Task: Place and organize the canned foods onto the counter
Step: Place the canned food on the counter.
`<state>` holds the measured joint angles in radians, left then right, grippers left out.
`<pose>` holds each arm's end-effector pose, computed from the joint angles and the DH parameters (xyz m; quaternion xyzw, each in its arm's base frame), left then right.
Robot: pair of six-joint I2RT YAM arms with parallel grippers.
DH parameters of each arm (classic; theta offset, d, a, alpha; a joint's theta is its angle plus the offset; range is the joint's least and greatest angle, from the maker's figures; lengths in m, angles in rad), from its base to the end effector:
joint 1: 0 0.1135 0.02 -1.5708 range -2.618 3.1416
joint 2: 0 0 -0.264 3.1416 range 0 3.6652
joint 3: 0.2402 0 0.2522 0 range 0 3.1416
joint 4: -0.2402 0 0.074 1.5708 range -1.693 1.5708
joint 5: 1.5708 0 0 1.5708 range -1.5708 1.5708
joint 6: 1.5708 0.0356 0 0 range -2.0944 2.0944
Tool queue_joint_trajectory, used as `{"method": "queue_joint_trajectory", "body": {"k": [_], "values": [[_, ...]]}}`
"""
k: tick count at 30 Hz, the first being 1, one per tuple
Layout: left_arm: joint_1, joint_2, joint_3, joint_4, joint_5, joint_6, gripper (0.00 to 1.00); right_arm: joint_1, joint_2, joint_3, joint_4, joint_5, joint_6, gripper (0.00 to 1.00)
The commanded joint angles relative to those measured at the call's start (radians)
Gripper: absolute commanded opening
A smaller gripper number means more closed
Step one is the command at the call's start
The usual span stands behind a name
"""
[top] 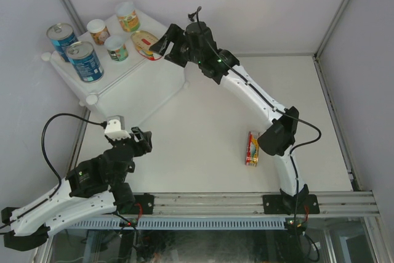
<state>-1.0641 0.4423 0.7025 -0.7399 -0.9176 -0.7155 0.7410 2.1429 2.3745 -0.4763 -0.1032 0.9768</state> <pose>0.0672 -0.0628 0.3034 -0.0934 0.7947 -0.1231 0.5870 0.3618 0.3360 0.4236 0.0611 0.7853 0.4920 0.3708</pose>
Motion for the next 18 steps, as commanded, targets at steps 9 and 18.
{"method": "queue_joint_trajectory", "body": {"k": [9,18], "values": [[-0.004,-0.001,0.050,-0.024,-0.013,-0.014,0.70,0.069,-0.114,-0.001,-0.041,0.168,-0.466,0.76],[-0.005,-0.014,0.054,-0.047,-0.026,-0.010,0.70,0.064,-0.128,-0.074,0.021,0.177,-0.437,0.81]]}}
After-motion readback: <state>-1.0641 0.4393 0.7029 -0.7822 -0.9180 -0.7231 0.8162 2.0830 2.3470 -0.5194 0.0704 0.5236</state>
